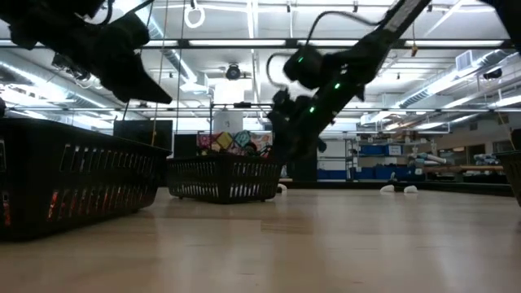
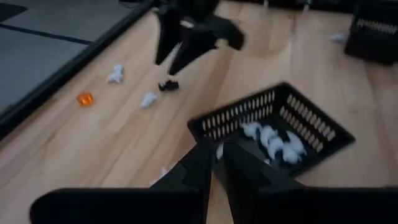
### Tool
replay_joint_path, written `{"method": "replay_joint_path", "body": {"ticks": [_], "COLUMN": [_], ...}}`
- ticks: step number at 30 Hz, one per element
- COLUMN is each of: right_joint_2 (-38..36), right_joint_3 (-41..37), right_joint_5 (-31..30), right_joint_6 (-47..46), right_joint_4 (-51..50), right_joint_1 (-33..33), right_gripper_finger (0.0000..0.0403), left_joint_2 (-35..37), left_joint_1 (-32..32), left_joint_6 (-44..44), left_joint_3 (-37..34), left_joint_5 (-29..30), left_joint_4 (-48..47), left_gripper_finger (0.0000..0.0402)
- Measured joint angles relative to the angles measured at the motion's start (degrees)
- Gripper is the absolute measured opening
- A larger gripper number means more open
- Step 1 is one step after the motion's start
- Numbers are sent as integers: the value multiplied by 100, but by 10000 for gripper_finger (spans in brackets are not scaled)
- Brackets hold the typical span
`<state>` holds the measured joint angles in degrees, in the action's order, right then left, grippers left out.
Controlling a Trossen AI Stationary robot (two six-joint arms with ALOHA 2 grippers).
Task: Sort Halloween decoration
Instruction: Put the black skeleton toy into the right black basket
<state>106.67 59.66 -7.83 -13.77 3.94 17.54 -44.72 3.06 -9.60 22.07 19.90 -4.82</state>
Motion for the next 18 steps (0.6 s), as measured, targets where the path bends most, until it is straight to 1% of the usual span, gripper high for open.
{"method": "replay_joint_path", "body": {"ticks": [4, 7, 11, 15, 18], "right_joint_2": [496, 696, 848, 840, 828], "right_joint_3": [434, 672, 852, 892, 896], "right_joint_5": [0, -69, -60, -88, -216], "right_joint_6": [34, 54, 130, -38, -42], "right_joint_4": [-411, -739, -1184, -1511, -1679], "right_joint_1": [114, 115, 87, 4, -68], "right_gripper_finger": [201, 207, 208, 197, 174], "left_joint_2": [259, 363, 437, 431, 428], "left_joint_1": [238, 341, 369, 372, 371], "left_joint_6": [37, 19, -60, -73, -61], "left_joint_3": [-264, -488, -578, -574, -578], "left_joint_5": [60, 111, 123, 123, 122], "left_joint_4": [349, 519, 410, 397, 424], "left_gripper_finger": [50, 50, 50, 50, 50]}}
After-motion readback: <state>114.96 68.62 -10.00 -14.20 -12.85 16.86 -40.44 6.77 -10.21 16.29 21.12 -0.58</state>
